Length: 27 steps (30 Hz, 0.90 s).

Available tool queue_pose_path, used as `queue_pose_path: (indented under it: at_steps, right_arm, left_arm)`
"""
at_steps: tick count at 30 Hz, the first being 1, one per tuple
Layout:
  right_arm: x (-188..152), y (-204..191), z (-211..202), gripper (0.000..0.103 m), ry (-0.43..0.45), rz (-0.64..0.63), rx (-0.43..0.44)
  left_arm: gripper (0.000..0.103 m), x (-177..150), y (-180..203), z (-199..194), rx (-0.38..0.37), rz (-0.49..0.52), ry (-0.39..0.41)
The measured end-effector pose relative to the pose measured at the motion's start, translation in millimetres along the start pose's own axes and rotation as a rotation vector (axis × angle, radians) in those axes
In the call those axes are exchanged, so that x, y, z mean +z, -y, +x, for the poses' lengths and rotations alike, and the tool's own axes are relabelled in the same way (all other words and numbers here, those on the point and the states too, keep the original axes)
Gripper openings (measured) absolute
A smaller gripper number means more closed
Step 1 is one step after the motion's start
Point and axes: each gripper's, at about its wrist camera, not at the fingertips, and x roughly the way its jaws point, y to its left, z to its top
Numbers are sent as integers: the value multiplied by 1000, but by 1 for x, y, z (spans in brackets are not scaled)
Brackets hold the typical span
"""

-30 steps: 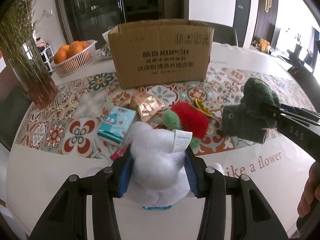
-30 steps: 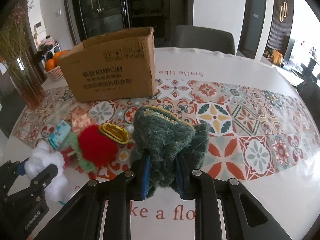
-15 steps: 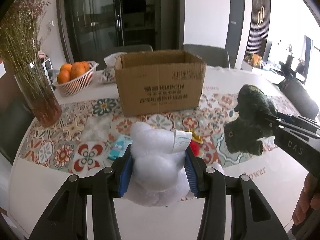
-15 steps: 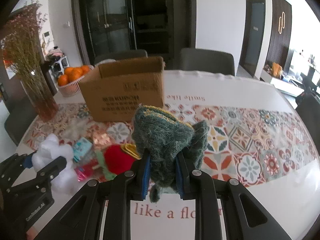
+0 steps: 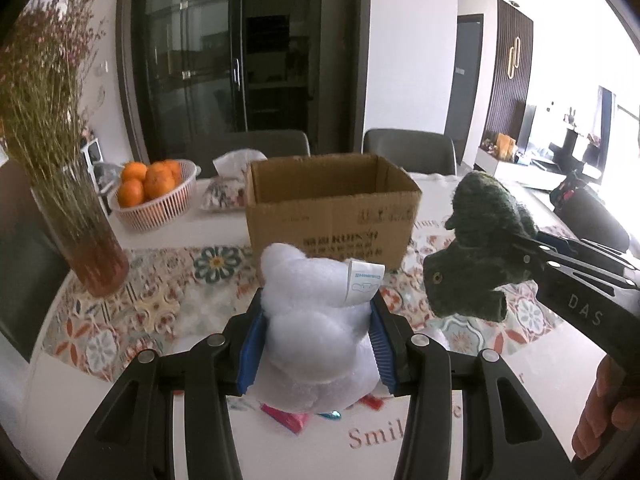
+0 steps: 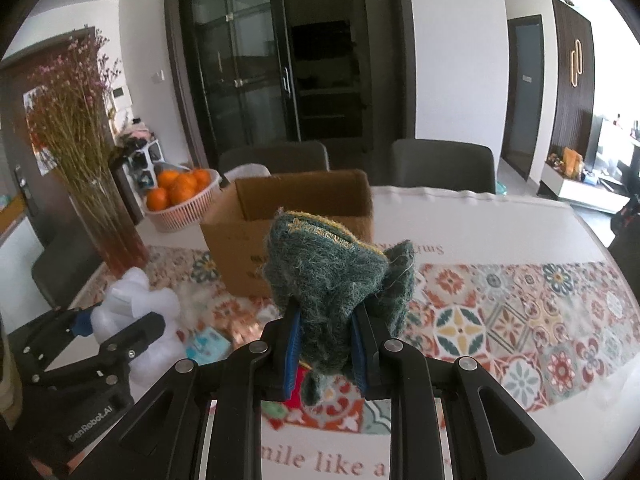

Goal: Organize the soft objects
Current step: 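Lift the bunny and glove and carry both toward the cardboard box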

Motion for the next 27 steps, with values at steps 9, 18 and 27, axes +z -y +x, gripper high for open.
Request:
queue_pose_path:
  at_steps: [9,18,27]
  right_arm:
    - [34,-9,11,23,37,21,48]
    - [77,-15,22,23,77,39,61]
    - [125,-14,39,23,102,55,93]
  left_arm:
    - [47,41,-15,9,-33,10,57]
    - [47,87,-26,27,-62,39,92]
    - [47,137,-31,54,-91,76,98]
